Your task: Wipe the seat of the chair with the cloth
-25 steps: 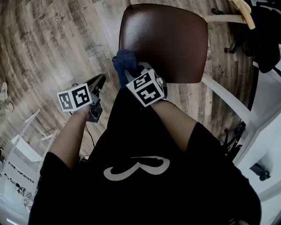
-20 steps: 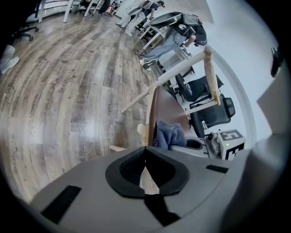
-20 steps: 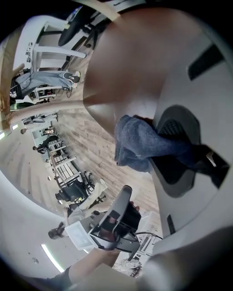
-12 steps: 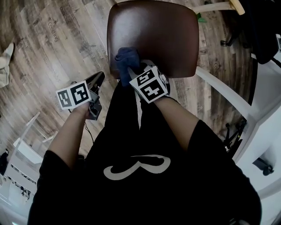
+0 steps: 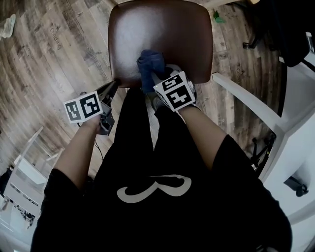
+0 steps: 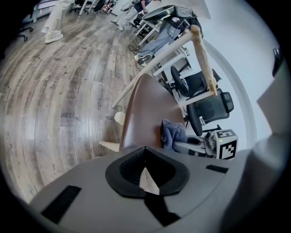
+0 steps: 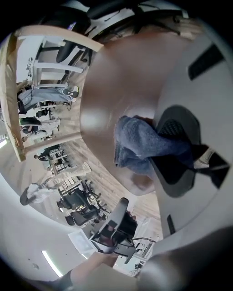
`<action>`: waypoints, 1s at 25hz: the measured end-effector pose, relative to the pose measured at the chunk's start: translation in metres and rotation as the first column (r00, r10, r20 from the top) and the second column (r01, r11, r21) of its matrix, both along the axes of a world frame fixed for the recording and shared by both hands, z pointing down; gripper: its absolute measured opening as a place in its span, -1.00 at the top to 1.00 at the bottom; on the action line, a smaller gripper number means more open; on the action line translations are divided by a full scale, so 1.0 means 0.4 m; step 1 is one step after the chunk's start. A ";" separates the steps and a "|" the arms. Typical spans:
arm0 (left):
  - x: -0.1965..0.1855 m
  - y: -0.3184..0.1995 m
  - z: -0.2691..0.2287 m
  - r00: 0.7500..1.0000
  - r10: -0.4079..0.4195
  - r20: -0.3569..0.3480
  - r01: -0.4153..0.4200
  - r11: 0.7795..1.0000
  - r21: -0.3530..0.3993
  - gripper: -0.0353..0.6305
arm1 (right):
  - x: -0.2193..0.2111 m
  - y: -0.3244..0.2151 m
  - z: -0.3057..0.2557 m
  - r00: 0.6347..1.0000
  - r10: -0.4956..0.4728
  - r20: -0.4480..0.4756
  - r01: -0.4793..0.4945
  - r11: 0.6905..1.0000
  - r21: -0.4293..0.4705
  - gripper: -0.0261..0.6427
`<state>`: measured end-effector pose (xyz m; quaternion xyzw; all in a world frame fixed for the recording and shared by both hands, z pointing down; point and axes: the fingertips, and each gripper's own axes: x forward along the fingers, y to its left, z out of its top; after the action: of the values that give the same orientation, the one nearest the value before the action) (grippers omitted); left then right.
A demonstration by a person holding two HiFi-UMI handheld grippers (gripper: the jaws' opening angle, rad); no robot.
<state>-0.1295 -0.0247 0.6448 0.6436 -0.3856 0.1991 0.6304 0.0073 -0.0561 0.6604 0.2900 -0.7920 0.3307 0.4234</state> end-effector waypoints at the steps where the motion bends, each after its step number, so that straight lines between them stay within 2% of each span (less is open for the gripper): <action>1: 0.010 0.007 -0.001 1.000 0.000 -0.001 0.000 1.000 -0.002 0.85 | 0.015 0.002 0.001 1.000 0.002 -0.005 -0.002 1.000 0.000 0.70; 12: 0.090 0.070 -0.005 1.000 -0.006 -0.001 0.006 1.000 -0.018 0.85 | 0.189 -0.005 0.001 0.997 0.037 -0.067 -0.035 0.999 0.027 0.70; 25: 0.151 0.093 -0.009 1.000 -0.025 0.006 0.025 1.000 0.004 0.85 | 0.362 0.015 0.003 0.988 0.091 -0.123 -0.085 0.995 0.055 0.70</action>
<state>-0.0692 0.0124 0.6413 0.6394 -0.3960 0.1923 0.6304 0.1521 -0.0500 0.6617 0.3553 -0.7583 0.3103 0.4500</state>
